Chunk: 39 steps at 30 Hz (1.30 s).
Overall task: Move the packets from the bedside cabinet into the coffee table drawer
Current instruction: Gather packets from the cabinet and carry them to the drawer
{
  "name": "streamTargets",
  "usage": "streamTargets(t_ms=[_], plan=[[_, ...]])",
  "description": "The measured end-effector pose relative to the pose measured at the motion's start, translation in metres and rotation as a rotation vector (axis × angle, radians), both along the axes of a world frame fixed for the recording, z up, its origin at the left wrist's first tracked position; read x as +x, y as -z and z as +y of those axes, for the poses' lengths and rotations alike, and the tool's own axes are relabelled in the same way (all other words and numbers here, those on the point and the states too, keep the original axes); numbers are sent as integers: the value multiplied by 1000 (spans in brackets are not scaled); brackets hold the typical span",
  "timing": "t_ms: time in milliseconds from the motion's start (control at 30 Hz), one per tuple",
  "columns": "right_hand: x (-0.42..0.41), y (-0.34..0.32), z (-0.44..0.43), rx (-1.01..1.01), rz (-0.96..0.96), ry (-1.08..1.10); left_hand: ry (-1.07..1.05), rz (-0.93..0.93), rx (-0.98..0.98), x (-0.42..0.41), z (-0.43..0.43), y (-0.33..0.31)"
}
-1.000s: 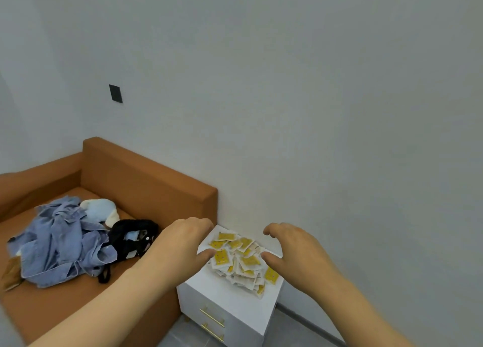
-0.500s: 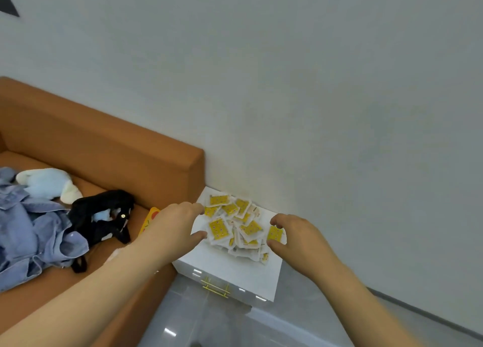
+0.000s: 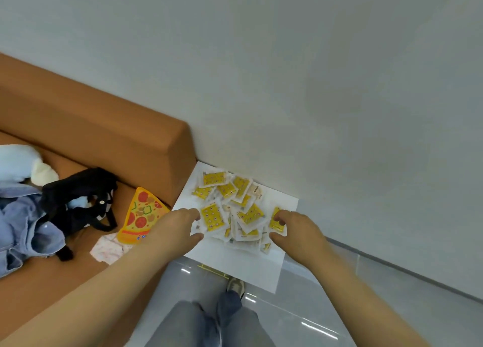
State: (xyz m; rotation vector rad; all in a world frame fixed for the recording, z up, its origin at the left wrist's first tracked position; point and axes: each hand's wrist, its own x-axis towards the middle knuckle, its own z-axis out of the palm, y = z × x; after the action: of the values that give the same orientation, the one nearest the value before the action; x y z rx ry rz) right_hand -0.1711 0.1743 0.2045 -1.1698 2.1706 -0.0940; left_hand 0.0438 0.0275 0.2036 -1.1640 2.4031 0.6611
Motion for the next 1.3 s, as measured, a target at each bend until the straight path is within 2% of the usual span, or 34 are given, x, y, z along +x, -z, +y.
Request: streamTargets(t_ms=[333,700,967,1133,1300], plan=[[-15,90,-26,82,-157,179,-91,-100,155,-17,-45,94],[-27,195,-69,183,-169,279,-55,-193,223,-41,-75,188],[-31,257,-93,274,-204,314,-176,-199,297,-46,-81,241],[-28,276,-98,357,-137,371,-235,-192,288,-49,-79,261],[-27,278,-100,362,-152,432,-240,-200,298,-50,-78,269]])
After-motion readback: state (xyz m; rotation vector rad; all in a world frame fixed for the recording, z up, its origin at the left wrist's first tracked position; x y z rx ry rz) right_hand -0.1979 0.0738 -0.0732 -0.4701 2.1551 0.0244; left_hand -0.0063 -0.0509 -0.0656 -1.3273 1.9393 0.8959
